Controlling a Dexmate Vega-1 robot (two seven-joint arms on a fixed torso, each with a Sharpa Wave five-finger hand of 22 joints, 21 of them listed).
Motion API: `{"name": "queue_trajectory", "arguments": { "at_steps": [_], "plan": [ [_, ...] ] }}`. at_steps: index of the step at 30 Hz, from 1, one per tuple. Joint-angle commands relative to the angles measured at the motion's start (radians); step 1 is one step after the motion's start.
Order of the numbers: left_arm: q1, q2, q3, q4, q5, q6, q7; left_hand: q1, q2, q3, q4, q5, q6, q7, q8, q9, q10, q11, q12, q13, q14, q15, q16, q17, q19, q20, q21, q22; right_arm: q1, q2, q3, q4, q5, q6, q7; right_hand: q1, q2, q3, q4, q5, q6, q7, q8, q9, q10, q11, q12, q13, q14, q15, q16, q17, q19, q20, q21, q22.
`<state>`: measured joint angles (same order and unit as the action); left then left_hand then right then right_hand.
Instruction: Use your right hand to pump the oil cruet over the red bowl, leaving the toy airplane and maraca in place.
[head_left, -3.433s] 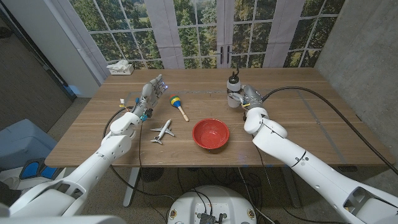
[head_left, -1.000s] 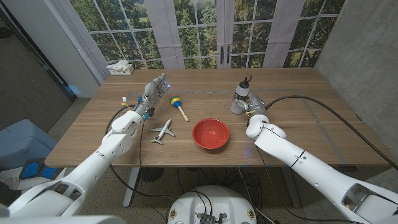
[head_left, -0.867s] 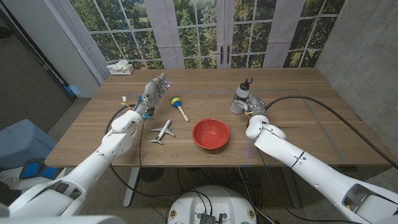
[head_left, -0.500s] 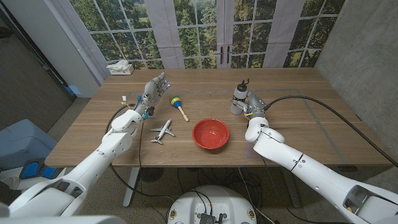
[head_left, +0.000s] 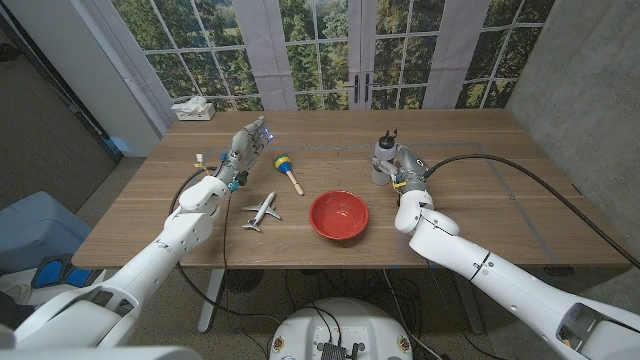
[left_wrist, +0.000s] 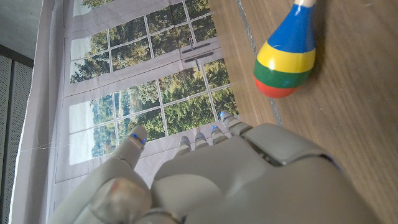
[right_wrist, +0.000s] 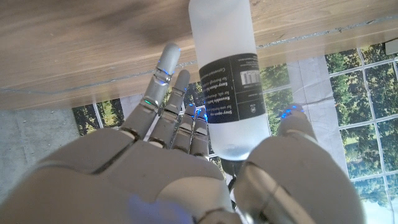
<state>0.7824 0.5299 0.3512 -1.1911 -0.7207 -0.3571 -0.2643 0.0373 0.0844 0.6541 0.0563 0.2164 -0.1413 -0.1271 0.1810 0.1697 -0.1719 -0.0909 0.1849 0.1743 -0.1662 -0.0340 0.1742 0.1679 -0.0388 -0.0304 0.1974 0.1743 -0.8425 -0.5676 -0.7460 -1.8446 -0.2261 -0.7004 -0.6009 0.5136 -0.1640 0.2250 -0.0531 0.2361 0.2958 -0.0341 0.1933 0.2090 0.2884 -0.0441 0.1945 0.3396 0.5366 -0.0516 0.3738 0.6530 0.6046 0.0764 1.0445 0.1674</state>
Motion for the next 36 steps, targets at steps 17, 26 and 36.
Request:
{"name": "queue_trajectory", "arguments": {
  "at_steps": [17,26,36],
  "plan": [
    [0.005,0.007,0.001,-0.024,0.009,0.006,0.015,-0.004,0.060,0.004,-0.005,0.001,0.001,-0.005,0.005,0.003,-0.065,-0.001,0.001,0.002,-0.080,-0.044,0.002,0.002,-0.002,0.006,0.002,0.004,-0.098,-0.066,0.171,0.021,0.173,0.446,0.111,-0.370,0.043,-0.264,0.149,0.072,-0.053,-0.063,0.009,-0.012,-0.083,0.036,0.005,-0.067,-0.302,0.057,-0.146,-0.077,-0.450,0.137,-0.401,-0.002],
    [0.015,0.013,-0.002,-0.039,0.009,0.013,0.027,-0.005,0.060,0.004,-0.005,0.001,0.003,-0.001,0.006,0.003,-0.063,-0.003,0.002,0.002,-0.080,-0.049,0.002,0.002,-0.003,0.004,0.002,0.004,-0.115,-0.053,0.237,0.043,0.245,0.579,0.124,-0.433,0.115,-0.273,0.188,0.086,-0.017,-0.058,0.015,-0.016,-0.068,0.038,0.010,-0.090,-0.365,0.027,-0.170,-0.110,-0.528,0.072,-0.494,-0.003],
    [0.020,0.017,-0.003,-0.045,0.006,0.015,0.026,-0.006,0.058,0.003,-0.004,0.000,0.004,0.001,0.006,0.003,-0.062,-0.004,0.002,0.002,-0.081,-0.051,0.002,0.003,-0.004,0.002,0.002,0.004,-0.112,-0.042,0.272,0.075,0.305,0.658,0.164,-0.425,0.150,-0.266,0.184,0.091,-0.026,-0.042,0.006,-0.018,-0.052,0.057,0.014,-0.105,-0.389,0.030,-0.177,-0.144,-0.509,-0.003,-0.523,-0.003]
  ]
}}
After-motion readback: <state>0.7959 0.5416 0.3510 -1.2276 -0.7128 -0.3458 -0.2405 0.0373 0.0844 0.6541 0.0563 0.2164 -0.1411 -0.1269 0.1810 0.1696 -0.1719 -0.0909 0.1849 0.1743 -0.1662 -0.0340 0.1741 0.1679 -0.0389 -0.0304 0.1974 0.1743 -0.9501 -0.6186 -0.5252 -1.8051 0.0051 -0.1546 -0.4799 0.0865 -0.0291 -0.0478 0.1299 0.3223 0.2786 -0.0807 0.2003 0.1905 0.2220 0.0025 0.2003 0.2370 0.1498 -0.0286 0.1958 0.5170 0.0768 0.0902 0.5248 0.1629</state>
